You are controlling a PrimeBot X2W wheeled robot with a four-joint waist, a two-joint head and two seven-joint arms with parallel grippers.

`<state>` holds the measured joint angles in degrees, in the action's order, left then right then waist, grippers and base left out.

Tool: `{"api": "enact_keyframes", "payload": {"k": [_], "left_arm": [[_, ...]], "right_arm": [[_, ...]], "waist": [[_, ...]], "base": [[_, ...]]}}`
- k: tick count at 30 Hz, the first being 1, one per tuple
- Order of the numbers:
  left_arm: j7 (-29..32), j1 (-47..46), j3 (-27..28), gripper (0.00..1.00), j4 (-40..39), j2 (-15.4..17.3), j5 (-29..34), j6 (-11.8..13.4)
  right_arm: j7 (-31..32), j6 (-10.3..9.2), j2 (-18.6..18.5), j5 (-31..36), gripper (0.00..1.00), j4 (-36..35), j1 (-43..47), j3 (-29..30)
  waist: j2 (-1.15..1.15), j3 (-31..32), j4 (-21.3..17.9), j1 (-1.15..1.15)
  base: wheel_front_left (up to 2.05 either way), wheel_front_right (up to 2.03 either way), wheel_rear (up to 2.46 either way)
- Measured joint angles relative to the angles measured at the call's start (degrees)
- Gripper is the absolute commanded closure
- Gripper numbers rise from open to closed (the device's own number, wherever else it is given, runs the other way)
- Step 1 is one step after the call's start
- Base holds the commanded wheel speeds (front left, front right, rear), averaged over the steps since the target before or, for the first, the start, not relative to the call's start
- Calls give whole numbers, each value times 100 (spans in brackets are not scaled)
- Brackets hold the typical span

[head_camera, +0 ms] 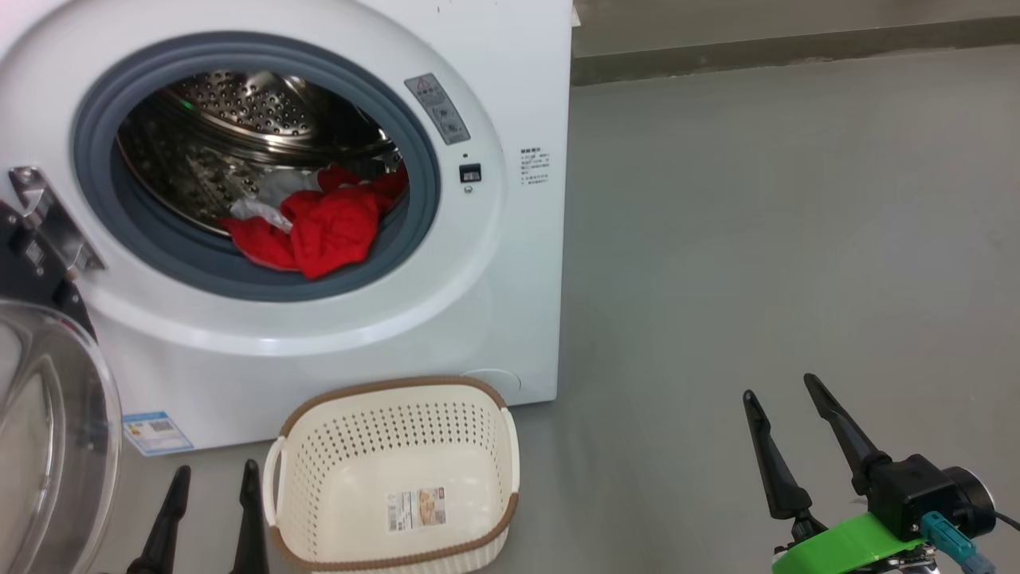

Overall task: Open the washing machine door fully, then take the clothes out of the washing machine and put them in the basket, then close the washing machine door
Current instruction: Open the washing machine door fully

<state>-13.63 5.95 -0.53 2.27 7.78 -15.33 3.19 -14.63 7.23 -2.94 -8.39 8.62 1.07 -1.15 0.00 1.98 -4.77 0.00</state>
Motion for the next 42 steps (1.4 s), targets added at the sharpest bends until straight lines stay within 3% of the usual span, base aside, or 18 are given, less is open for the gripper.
{"api": "enact_keyframes", "payload": {"k": [15, 42], "left_arm": [[-35, -1, -4, 0, -203, 4, -46, -21], [-33, -3, -104, 0, -142, 5, -47, 90]], "right_arm": [[0, 0, 1, -1, 0, 55, -3, -46], [0, 0, 1, -2, 0, 86, -4, -124]], "waist": [[0, -27, 15, 0], [0, -38, 90, 0]], "base": [[147, -147, 0], [4, -4, 0]]}}
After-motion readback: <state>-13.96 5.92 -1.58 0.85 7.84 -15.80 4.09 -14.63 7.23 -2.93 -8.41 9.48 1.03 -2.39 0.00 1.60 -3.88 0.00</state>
